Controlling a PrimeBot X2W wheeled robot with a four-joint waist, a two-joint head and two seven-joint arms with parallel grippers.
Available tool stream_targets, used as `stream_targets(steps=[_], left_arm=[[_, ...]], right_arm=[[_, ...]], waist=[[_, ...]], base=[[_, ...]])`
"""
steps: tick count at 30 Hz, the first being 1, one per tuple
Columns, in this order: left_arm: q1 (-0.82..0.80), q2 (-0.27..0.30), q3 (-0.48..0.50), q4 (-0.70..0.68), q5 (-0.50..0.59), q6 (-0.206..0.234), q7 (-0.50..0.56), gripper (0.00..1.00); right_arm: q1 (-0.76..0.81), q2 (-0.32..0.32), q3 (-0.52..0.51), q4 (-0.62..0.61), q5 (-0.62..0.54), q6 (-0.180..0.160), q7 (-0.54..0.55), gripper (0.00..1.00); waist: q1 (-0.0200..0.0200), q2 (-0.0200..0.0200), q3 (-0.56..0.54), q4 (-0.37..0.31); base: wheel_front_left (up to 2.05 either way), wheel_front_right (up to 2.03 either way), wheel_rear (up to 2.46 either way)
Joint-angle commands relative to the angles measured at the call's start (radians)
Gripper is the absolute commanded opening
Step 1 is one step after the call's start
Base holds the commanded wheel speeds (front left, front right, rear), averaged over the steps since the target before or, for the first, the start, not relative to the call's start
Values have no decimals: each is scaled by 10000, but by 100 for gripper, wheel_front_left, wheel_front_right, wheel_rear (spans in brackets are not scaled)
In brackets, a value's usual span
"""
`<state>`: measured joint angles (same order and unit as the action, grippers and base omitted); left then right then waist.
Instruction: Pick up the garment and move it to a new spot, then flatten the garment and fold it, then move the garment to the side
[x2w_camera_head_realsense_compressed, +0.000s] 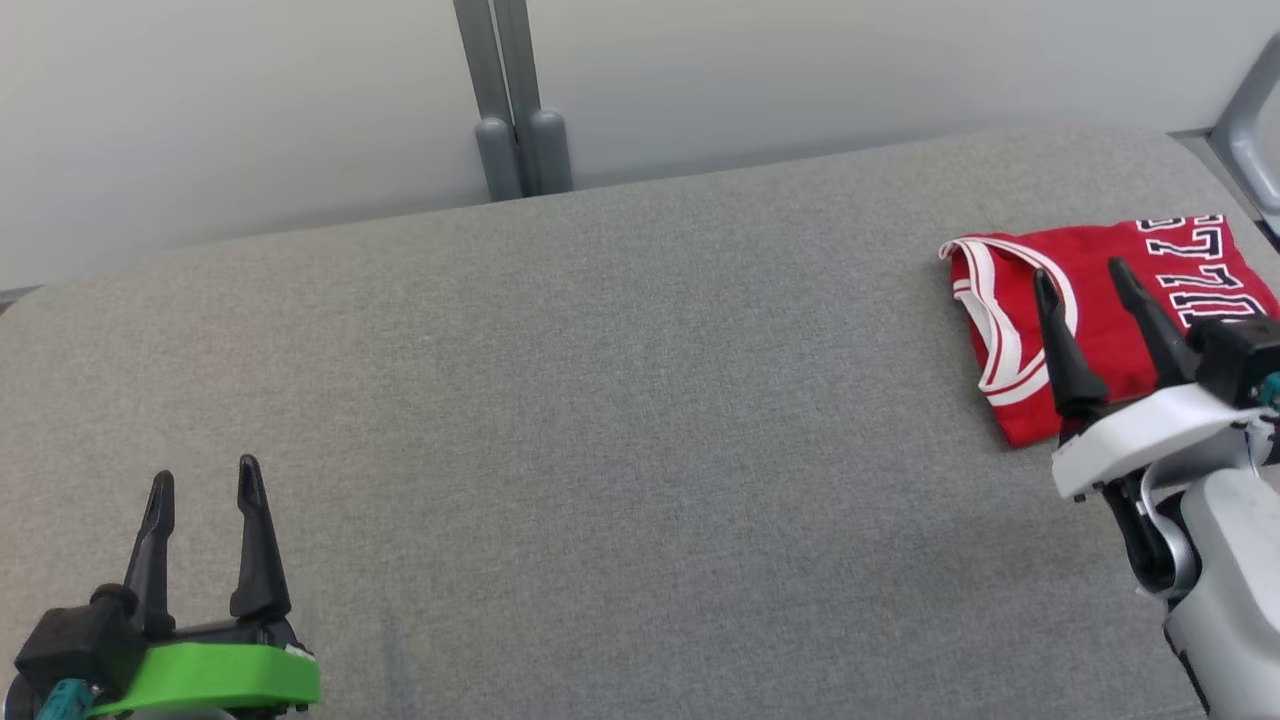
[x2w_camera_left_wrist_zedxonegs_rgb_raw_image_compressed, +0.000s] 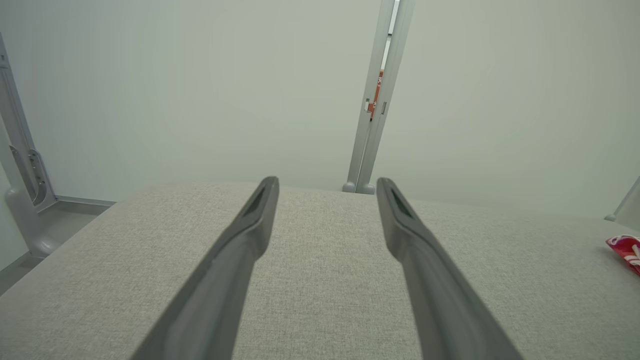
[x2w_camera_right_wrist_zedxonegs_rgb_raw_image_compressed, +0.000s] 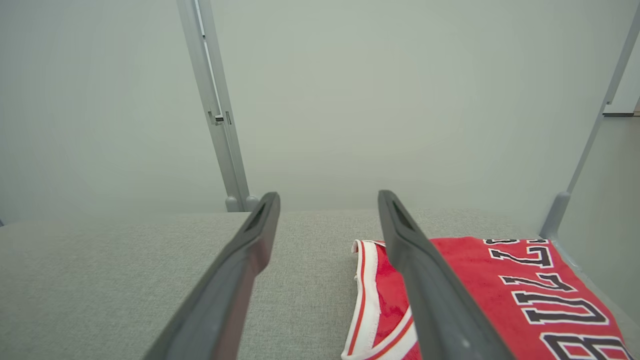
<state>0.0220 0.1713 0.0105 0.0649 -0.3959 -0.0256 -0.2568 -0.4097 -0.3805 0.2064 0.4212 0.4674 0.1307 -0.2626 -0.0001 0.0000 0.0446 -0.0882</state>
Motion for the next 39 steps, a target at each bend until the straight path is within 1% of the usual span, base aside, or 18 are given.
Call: stream_targets(steps=[1,7,12,17,27,39], left_arm=[[275,-80,19,-71,115,-76,-64,100],[825,-233,84,100,686,-63,-83,100],[804,-366,184,558,1133,-163,-79,100],[390,-565,228,1002,1395,-355,-79,100],[-69,-704,286,1333,1888,-702,-80,100],[-264,-860,460,1439,1994,-873,-81,100]], right_arm=[[441,104,-216,-266,-208,2,-22,100],[1735,897,-980,-1134,-582,2,-23,100],[2296,1314,-905,-1227,-796,2,-23,100],[2397,1607,-858,-1120,-937,2,-23,100],[2503,1771,-737,-790,-1099,2,-23,100],[2336,1724,-462,-680,-959,2,-23,100]], waist=[[1,0,-631,412],[1,0,-801,538],[1,0,-845,666],[1,0,-809,769],[1,0,-746,851],[1,0,-673,616]], base=[[0,0,0],[0,0,0],[0,0,0],[0,0,0],[0,0,0],[0,0,0]])
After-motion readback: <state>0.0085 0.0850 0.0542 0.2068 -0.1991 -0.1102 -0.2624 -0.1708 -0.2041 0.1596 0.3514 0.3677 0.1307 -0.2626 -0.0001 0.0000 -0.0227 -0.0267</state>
